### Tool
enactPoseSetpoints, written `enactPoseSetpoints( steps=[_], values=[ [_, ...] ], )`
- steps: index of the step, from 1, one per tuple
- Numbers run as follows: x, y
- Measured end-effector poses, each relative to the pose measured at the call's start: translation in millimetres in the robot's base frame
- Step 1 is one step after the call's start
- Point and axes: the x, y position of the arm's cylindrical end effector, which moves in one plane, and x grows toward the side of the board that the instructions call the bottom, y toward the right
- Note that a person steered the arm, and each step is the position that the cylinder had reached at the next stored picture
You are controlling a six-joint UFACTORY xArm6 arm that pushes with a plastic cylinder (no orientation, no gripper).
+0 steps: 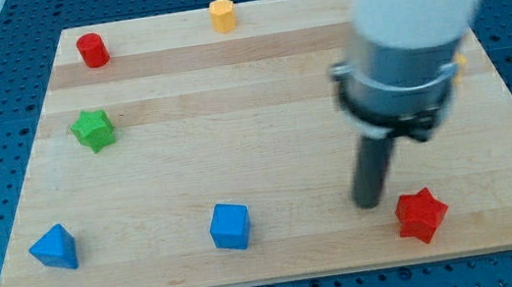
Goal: Place the red star to the bottom right of the board
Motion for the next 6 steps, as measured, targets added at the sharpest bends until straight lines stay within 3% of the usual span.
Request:
enactPoseSetpoints(
  steps=[1, 2, 4, 6],
  values=[
    [39, -3],
    [51, 42],
    [30, 59],
    [17, 1]
  ],
)
